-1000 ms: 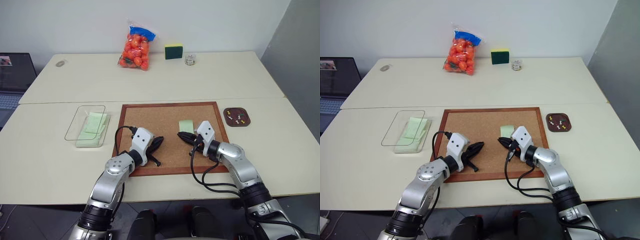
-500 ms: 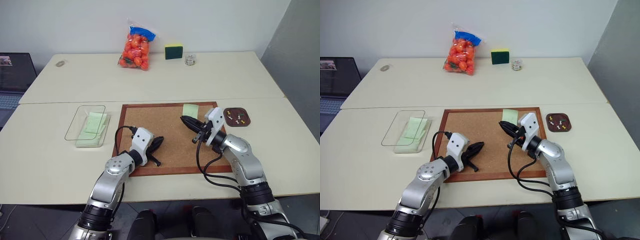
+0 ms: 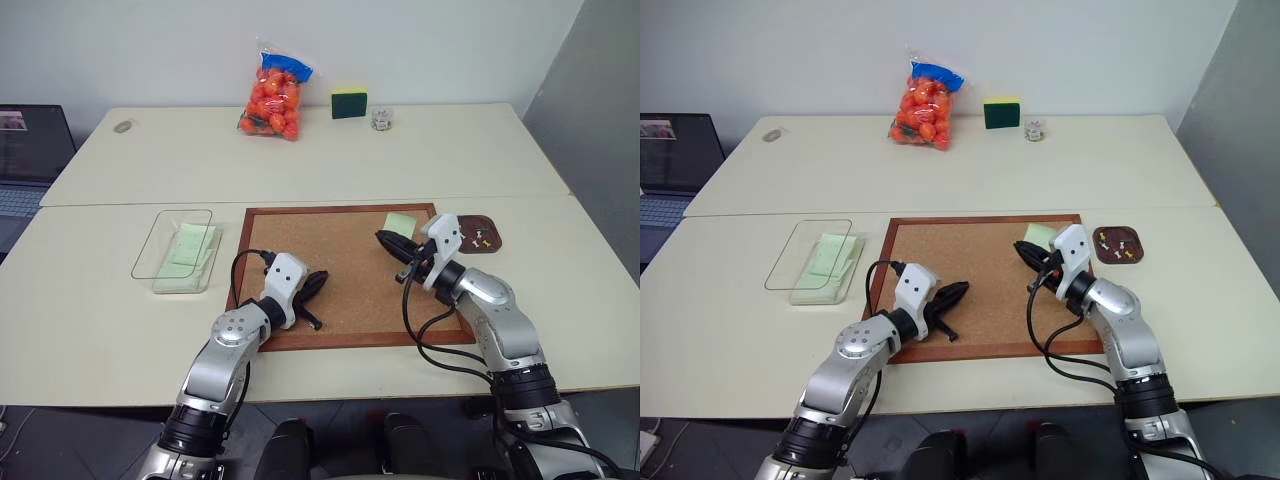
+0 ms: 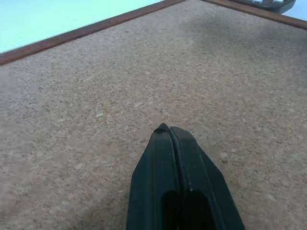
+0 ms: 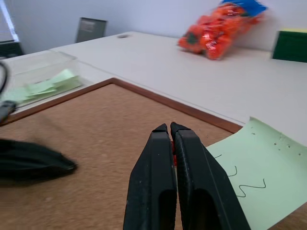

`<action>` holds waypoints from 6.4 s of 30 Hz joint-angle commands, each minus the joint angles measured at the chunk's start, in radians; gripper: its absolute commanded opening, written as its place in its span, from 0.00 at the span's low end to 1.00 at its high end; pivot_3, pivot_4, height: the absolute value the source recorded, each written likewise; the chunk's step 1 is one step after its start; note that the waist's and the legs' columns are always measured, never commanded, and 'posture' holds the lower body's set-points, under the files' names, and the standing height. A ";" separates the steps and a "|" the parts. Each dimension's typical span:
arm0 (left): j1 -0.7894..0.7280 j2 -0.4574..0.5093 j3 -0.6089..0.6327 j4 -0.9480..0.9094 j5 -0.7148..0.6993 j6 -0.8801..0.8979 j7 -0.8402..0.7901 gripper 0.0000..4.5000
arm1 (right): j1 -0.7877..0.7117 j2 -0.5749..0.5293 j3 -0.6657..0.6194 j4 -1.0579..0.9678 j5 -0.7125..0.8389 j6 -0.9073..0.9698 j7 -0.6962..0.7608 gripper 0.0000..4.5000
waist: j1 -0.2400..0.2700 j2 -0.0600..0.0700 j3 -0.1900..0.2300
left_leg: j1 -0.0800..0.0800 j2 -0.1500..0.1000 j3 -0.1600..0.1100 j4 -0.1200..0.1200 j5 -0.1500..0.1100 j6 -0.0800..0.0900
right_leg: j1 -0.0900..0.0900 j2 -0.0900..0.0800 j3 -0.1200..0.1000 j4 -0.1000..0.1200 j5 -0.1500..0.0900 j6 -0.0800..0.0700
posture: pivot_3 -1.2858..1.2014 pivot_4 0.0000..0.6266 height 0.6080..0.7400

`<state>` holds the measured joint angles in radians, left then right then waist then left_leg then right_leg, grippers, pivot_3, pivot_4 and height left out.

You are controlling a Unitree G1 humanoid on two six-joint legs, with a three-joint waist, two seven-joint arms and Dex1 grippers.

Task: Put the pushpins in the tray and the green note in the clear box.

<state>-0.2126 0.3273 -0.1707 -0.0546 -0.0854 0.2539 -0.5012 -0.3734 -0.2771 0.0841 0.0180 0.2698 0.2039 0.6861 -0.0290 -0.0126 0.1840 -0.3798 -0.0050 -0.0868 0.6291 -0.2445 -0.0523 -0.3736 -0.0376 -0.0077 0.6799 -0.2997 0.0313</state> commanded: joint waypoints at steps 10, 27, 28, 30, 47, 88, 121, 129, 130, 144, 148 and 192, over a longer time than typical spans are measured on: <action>-0.179 0.200 -0.142 0.181 0.393 -0.625 0.031 0.45 | -0.047 -0.077 0.036 -0.086 0.104 0.121 0.192 0.00 | 0.002 -0.002 0.001 | -0.005 -0.001 0.001 0.000 0.000 0.000 | -0.004 -0.001 0.001 -0.002 0.003 -0.005 | 0.52 0.24 1.00; -0.296 0.205 -0.169 0.328 0.536 -0.956 0.115 0.56 | -0.040 -0.081 0.066 -0.165 0.162 0.237 0.244 0.00 | 0.002 -0.002 0.002 | -0.007 -0.001 0.001 0.000 0.000 0.000 | -0.006 -0.001 -0.001 0.000 0.003 -0.005 | 0.52 0.24 1.00; -0.296 0.206 -0.170 0.333 0.538 -0.962 0.115 0.56 | -0.040 -0.081 0.067 -0.165 0.164 0.239 0.245 0.00 | 0.002 -0.002 0.002 | -0.007 -0.001 0.001 0.000 0.000 0.000 | -0.006 -0.001 -0.001 0.000 0.003 -0.005 | 0.52 0.24 1.00; -0.301 0.207 -0.173 0.340 0.541 -0.980 0.116 0.56 | -0.041 -0.082 0.068 -0.166 0.166 0.243 0.246 0.00 | 0.001 -0.002 0.002 | -0.007 -0.001 0.001 0.000 0.000 0.000 | -0.006 -0.001 -0.001 0.000 0.003 -0.005 | 0.52 0.24 1.00; -0.305 0.195 -0.172 0.370 0.508 -0.997 0.070 0.13 | -0.045 -0.077 0.062 -0.164 0.172 0.250 0.237 0.00 | 0.001 -0.002 0.002 | -0.007 -0.001 0.001 0.000 0.000 0.000 | -0.006 -0.001 -0.001 0.000 0.003 -0.005 | 0.52 0.24 1.00; -0.296 0.209 -0.153 0.348 0.530 -0.936 0.085 0.01 | -0.124 -0.059 -0.054 -0.080 0.286 0.438 0.168 0.00 | 0.000 -0.002 0.002 | -0.007 -0.001 0.001 0.001 0.000 0.000 | -0.006 -0.001 -0.001 0.002 0.003 -0.005 | 0.52 0.24 1.00; -0.128 0.041 -0.099 -0.141 -0.018 -0.188 -0.157 0.00 | -0.218 -0.094 -0.334 0.460 -0.050 0.024 -0.436 0.13 | -0.003 -0.002 0.002 | -0.004 -0.001 0.009 0.001 0.000 0.000 | -0.006 0.000 0.013 0.003 0.005 -0.004 | 0.52 0.24 1.00; -0.124 0.039 -0.095 -0.144 -0.013 -0.186 -0.157 0.00 | -0.223 -0.107 -0.344 0.476 -0.053 0.010 -0.439 0.55 | -0.003 -0.002 0.002 | -0.003 -0.001 0.012 0.001 0.000 0.000 | -0.006 0.000 0.018 0.002 0.006 -0.003 | 0.52 0.24 1.00; -0.124 0.038 -0.095 -0.144 -0.012 -0.186 -0.157 0.00 | -0.222 -0.109 -0.344 0.474 -0.053 0.009 -0.439 0.63 | -0.003 -0.002 0.002 | -0.002 -0.001 0.013 0.001 0.000 0.000 | -0.006 0.000 0.018 0.002 0.006 -0.003 | 0.52 0.24 1.00; -0.133 0.034 -0.092 -0.129 -0.011 -0.193 -0.162 0.00 | -0.162 -0.111 -0.323 0.322 -0.025 -0.004 -0.343 0.98 | -0.003 -0.002 0.002 | -0.002 -0.001 0.013 0.001 0.000 0.000 | -0.006 0.000 0.019 0.002 0.006 -0.002 | 0.52 0.24 1.00; -0.130 0.033 -0.080 -0.127 -0.006 -0.182 -0.143 0.00 | -0.136 -0.143 -0.294 0.284 -0.033 -0.020 -0.255 0.98 | -0.002 -0.002 0.002 | -0.002 -0.001 0.013 0.001 0.000 0.000 | -0.006 0.000 0.019 0.002 0.006 -0.002 | 0.52 0.24 1.00; -0.040 -0.197 0.422 -0.348 0.282 0.356 0.703 0.48 | -0.093 -0.080 -0.053 -0.231 0.227 0.276 0.064 1.00 | 0.002 -0.005 0.003 | -0.003 -0.001 0.008 0.002 0.000 0.000 | -0.006 0.000 0.018 0.001 0.008 0.001 | 0.52 0.24 1.00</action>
<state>-0.2426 0.1275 0.2458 -0.3826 0.1947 0.6212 0.1948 -0.4524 -0.3530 0.0455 -0.1896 0.4911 0.4881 0.7559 -0.0272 -0.0180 0.1867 -0.3827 -0.0060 -0.0784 0.6315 -0.2445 -0.0521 -0.3799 -0.0376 0.0099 0.6804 -0.2920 0.0324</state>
